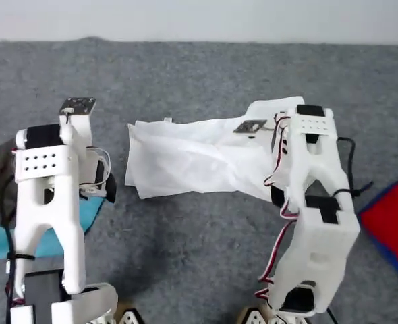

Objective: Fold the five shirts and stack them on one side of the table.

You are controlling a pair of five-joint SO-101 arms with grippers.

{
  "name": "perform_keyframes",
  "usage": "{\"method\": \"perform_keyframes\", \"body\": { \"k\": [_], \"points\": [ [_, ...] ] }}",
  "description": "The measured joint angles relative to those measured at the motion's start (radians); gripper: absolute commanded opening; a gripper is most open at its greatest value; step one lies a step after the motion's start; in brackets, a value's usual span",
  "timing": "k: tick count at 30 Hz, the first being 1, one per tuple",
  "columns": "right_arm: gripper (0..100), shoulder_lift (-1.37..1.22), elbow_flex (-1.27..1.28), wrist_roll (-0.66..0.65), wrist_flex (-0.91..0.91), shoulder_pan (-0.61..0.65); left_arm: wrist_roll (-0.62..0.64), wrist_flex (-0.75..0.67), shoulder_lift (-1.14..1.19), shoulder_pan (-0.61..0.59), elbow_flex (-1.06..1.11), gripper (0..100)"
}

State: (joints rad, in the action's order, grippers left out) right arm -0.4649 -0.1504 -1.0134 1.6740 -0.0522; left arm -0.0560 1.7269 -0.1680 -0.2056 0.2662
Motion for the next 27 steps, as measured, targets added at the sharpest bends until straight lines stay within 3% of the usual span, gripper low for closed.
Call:
{"method": "perform_keyframes", "body": {
  "k": [14,22,27],
  "points": [
    [1.0,0.437,0.0,-0.029,0.066,-0.023,0.0,-0.038,0.011,0.003,0.003,19],
    [1.0,0.694,0.0,-0.029,0.066,-0.138,0.002,-0.06,0.262,0.003,-0.028,19],
    [1.0,0.813,0.0,-0.031,0.078,-0.176,0.094,-0.044,0.393,0.003,-0.161,23]
  ]
}}
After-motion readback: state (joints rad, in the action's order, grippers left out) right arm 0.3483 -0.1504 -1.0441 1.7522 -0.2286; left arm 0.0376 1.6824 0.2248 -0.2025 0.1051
